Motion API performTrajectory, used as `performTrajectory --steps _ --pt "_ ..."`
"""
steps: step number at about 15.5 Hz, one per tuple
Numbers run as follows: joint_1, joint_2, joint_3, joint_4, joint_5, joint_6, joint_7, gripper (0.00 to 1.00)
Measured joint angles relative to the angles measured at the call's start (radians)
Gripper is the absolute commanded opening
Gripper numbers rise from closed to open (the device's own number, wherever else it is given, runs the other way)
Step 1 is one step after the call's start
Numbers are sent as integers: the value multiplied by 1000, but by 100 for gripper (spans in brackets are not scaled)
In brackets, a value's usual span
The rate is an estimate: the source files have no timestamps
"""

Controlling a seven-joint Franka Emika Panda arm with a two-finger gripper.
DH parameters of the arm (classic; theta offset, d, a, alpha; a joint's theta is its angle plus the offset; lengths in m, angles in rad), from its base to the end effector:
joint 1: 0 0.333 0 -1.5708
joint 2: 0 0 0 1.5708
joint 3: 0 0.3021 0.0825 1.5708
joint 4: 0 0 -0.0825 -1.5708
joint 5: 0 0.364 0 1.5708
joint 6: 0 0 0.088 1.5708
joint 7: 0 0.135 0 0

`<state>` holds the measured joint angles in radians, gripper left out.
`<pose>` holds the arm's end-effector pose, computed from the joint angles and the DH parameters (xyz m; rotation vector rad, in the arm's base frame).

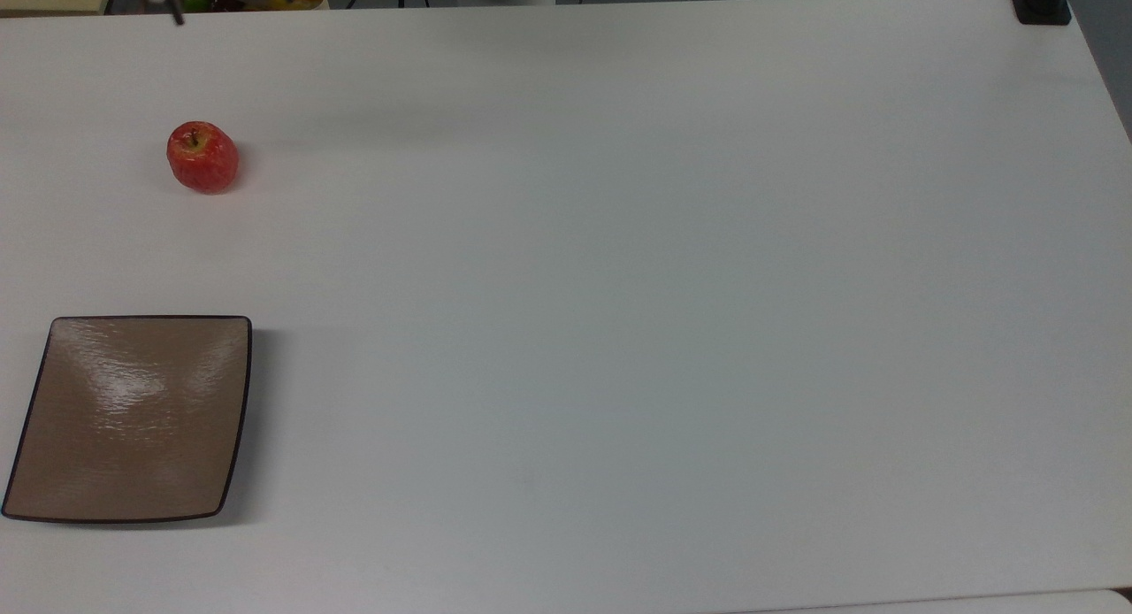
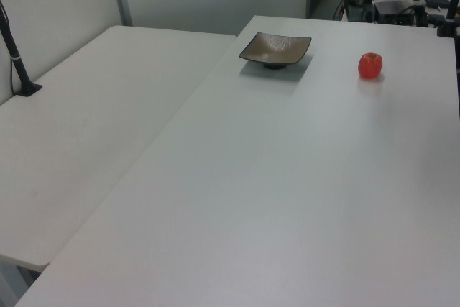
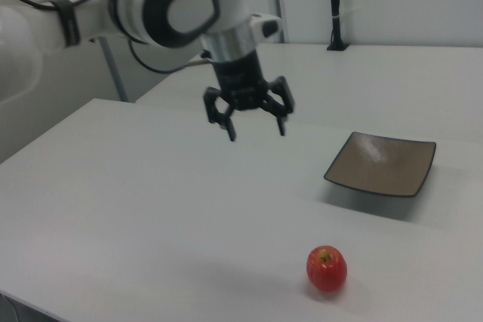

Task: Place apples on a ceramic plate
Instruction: 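Lower the open gripper around the red apple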

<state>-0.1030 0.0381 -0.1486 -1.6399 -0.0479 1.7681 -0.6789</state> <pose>0.5456 -0.1446 0.5487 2.9805 0.6586 0.0872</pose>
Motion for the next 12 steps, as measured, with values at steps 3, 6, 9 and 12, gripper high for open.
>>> performTrajectory --steps 3,6,9,12 --pt "-50 82 -2 -12 -3 95 -16 100" --pt "-72 135 -13 -54 -29 155 -49 100" --pt "-83 171 -38 -125 -33 252 -64 100" --pt "-87 193 -41 -181 -55 304 -65 100"
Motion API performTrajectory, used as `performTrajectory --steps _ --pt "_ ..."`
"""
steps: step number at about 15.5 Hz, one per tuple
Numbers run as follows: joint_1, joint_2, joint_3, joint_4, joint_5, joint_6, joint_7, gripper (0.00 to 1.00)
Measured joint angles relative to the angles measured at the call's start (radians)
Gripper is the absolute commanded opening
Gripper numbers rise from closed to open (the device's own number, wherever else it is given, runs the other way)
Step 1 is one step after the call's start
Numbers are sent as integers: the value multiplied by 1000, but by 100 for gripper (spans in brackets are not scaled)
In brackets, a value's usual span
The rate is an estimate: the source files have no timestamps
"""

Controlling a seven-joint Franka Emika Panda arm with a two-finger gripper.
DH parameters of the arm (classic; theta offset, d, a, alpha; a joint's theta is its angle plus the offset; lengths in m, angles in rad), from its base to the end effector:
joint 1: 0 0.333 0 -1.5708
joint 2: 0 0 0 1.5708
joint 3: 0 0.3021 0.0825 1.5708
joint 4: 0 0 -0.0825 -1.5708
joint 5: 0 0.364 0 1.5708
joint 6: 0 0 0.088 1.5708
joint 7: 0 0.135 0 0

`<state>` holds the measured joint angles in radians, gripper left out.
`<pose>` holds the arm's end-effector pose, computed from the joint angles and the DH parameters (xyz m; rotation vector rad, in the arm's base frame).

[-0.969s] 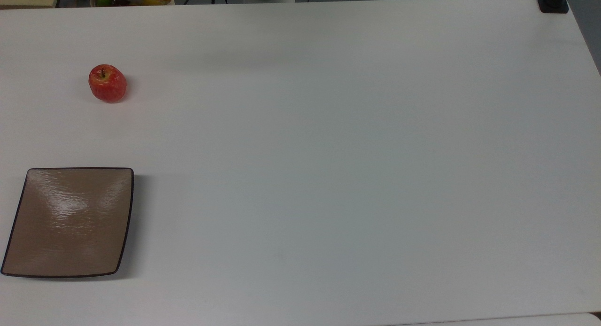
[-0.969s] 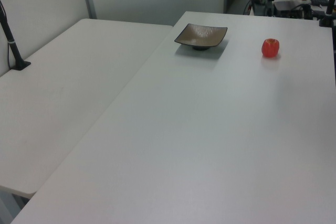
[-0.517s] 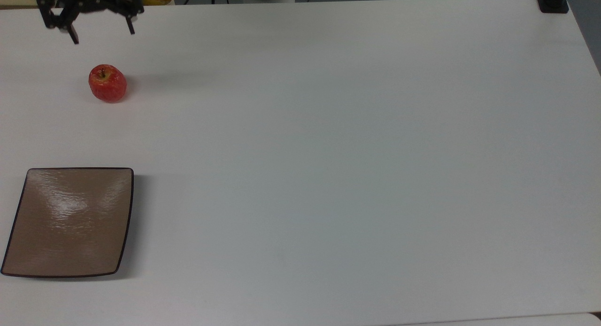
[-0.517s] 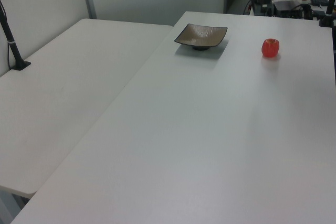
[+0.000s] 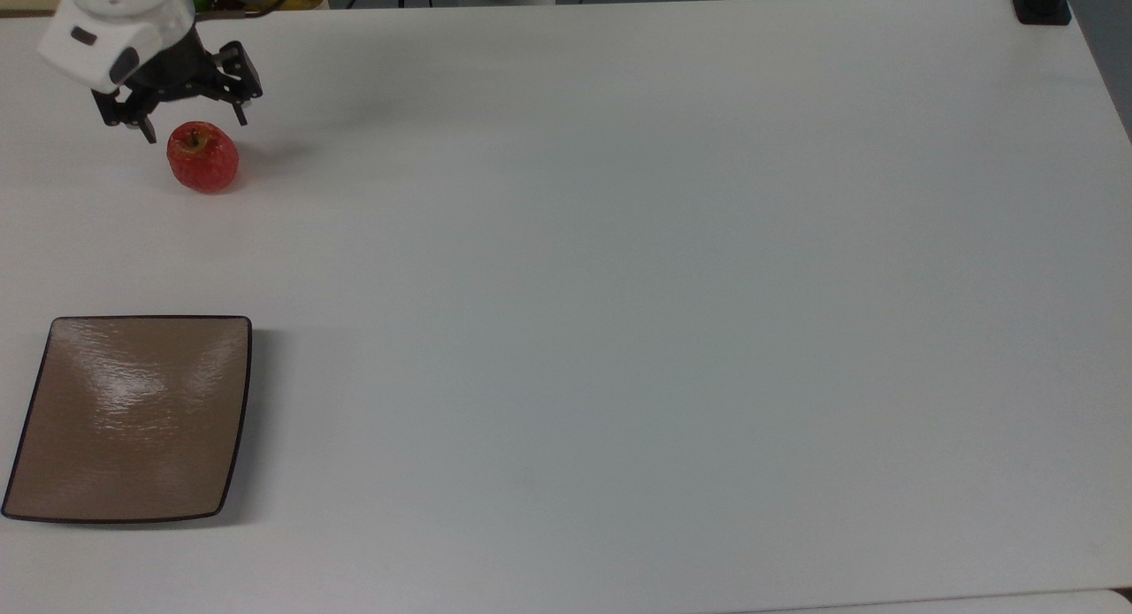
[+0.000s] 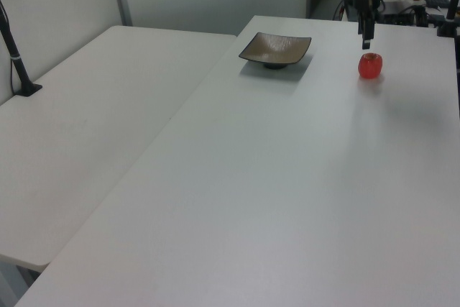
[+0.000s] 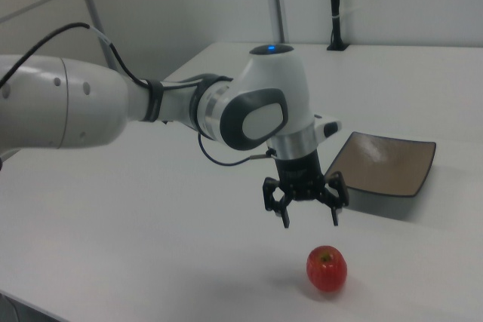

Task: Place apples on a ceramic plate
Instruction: 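Lower the open gripper around the red apple, then close the gripper on the red apple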

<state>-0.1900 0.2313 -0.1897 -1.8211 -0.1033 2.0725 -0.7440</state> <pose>0.5573 -0.2253 0.3825 2.9487 0.6261 -0.0782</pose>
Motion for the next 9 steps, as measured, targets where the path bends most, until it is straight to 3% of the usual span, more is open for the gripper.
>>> performTrajectory --steps 9 --pt "-15 55 -3 -125 -144 178 0 100"
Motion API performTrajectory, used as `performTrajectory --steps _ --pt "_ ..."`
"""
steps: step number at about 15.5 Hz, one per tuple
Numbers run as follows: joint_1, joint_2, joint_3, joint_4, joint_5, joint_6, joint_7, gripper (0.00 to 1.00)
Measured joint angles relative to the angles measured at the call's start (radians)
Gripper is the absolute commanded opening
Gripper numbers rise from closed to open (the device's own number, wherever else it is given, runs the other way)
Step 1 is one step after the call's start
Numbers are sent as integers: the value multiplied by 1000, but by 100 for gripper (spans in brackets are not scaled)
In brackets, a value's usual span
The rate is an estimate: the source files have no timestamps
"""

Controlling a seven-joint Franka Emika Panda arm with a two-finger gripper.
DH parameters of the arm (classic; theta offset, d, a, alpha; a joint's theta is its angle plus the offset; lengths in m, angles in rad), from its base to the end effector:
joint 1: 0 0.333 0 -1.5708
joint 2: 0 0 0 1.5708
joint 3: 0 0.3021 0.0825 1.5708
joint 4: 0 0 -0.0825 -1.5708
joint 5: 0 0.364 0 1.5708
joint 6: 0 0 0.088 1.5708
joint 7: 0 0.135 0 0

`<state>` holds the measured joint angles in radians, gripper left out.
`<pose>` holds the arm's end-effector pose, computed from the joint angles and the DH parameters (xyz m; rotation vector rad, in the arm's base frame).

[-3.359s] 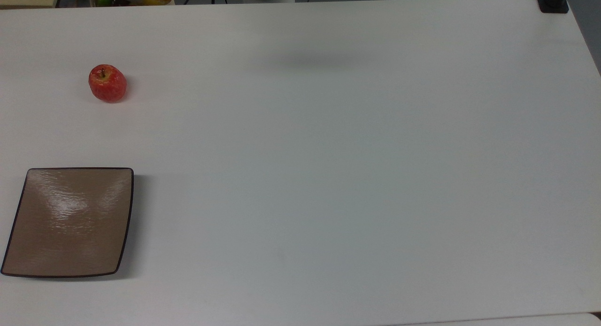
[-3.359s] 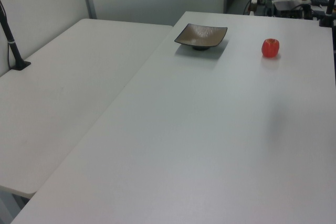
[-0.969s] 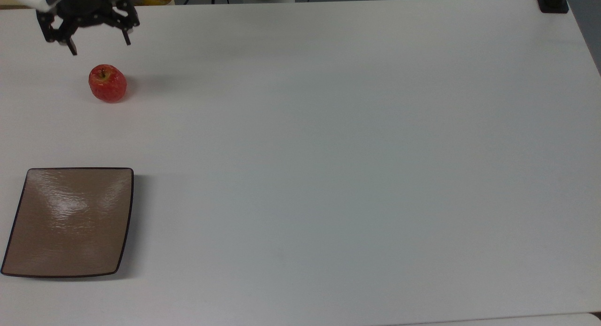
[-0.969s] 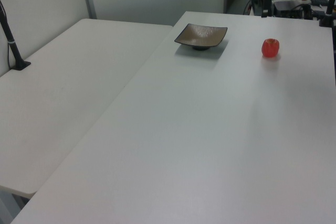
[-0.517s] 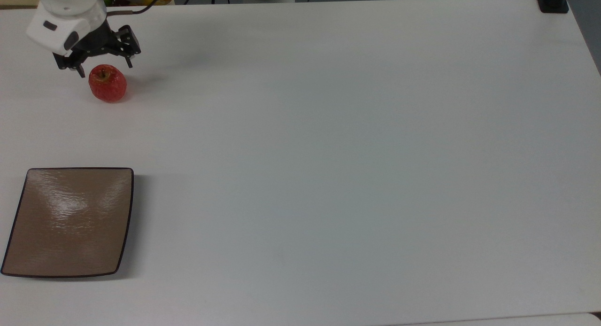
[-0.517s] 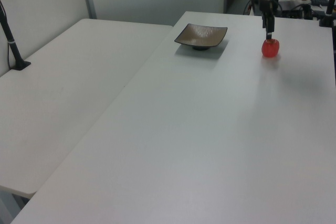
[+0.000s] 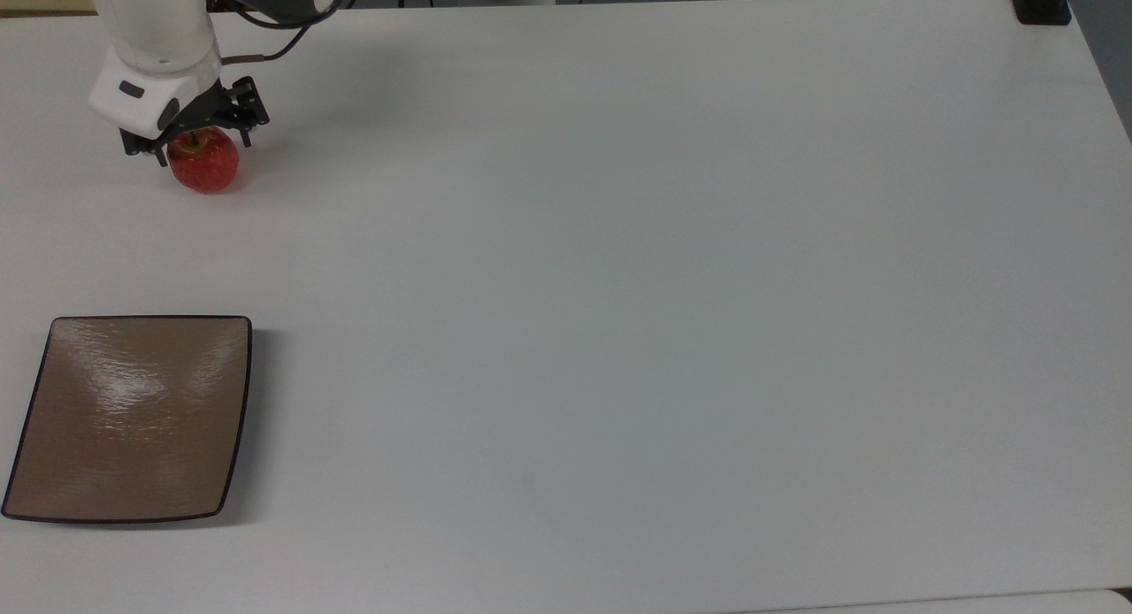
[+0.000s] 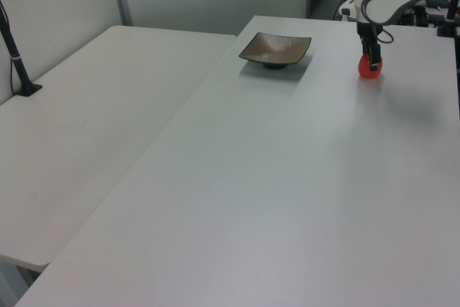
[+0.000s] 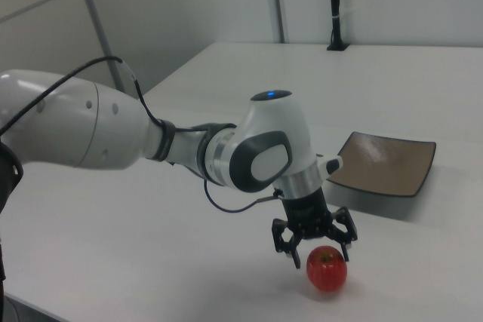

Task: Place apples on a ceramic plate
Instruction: 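Close the gripper on the red apple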

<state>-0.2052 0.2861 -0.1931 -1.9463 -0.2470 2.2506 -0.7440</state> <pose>0.5440 -0.2384 0.3125 2.8240 0.7330 -0.1717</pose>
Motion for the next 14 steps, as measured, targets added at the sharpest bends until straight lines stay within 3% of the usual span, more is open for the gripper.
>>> performTrajectory --steps 4,5,6,7,8,14 --pt "-8 16 0 -23 -55 34 0 100" --pt "-8 19 0 -23 -58 39 0 89" --pt "-8 23 0 -23 -61 42 0 72" --pt "-8 24 0 -23 -69 42 0 27" --pt "-8 27 0 -23 -91 42 0 0" --pt "-8 27 0 -23 -130 42 0 0"
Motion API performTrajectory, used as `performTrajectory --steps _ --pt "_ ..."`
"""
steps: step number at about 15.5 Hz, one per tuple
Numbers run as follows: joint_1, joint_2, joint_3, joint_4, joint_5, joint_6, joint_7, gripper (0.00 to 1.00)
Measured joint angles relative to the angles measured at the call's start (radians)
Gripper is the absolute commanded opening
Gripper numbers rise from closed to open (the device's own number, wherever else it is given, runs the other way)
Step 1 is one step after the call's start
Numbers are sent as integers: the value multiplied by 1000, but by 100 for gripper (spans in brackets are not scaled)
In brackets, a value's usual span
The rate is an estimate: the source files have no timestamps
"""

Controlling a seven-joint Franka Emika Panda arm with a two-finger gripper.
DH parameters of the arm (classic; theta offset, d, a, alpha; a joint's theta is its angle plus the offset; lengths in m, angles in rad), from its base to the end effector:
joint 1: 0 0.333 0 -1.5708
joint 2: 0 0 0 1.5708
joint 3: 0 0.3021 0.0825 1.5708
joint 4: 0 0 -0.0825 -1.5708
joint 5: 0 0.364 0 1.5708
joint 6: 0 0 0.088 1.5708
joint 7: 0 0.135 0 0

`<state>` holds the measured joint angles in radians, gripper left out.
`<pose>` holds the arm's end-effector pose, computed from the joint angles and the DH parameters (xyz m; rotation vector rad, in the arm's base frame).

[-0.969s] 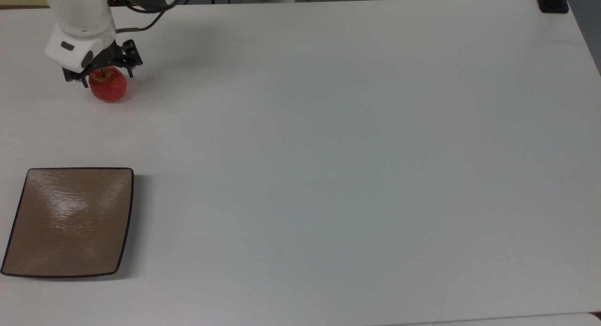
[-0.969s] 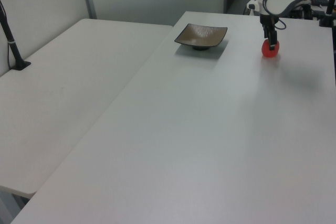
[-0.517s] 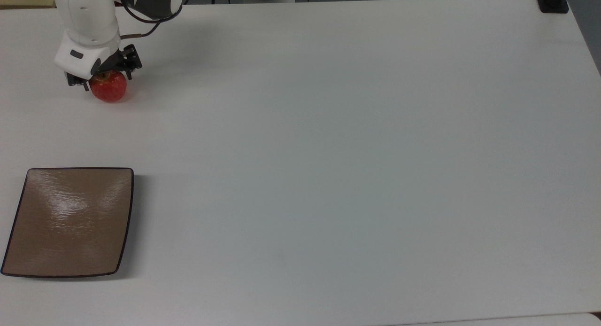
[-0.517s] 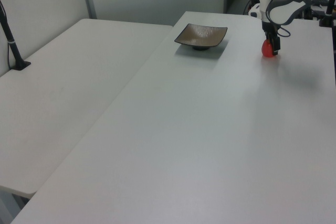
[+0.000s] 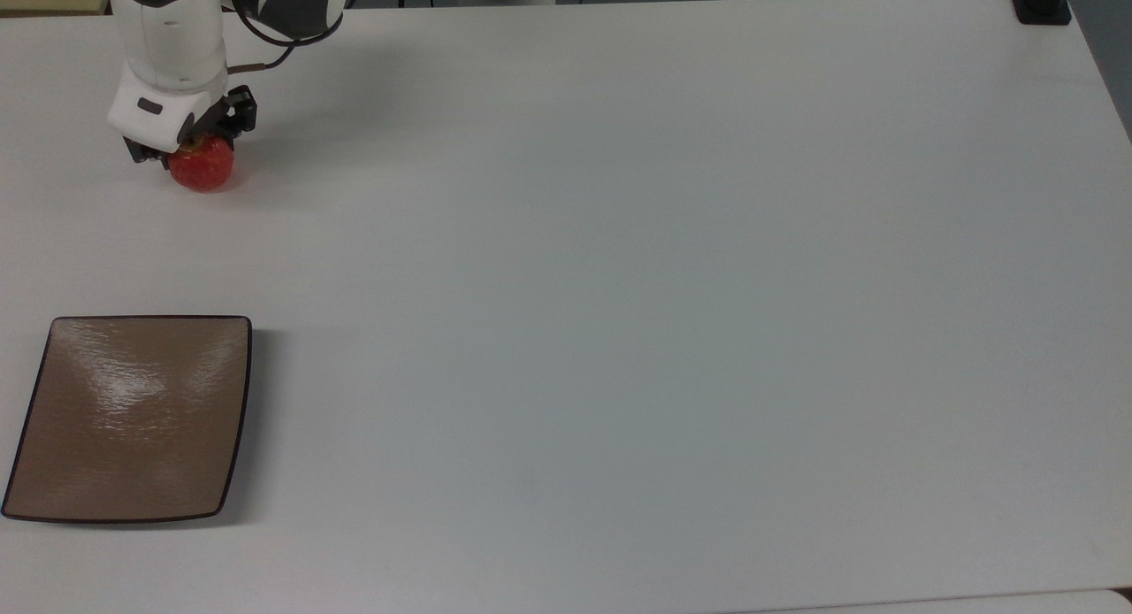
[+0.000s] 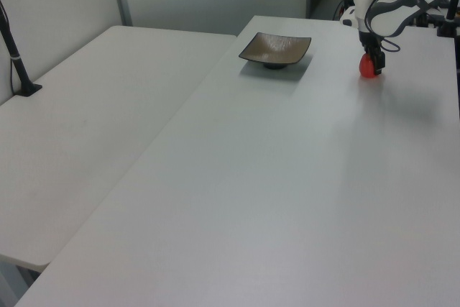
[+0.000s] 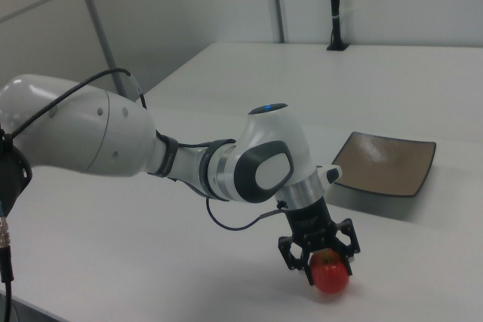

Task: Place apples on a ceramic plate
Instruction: 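Close the gripper on the red apple, then lift the red apple up off the table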

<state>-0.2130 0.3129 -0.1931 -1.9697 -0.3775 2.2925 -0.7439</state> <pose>0.5394 -0.2460 0.2922 2.7117 0.8349 -0.2561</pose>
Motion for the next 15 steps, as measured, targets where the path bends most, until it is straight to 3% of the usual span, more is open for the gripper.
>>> performTrajectory --steps 6,12,15 --pt "-1 -4 0 27 21 -19 2 0" --pt "17 -8 1 259 211 -239 8 0" --pt "34 10 3 361 278 -299 118 0"
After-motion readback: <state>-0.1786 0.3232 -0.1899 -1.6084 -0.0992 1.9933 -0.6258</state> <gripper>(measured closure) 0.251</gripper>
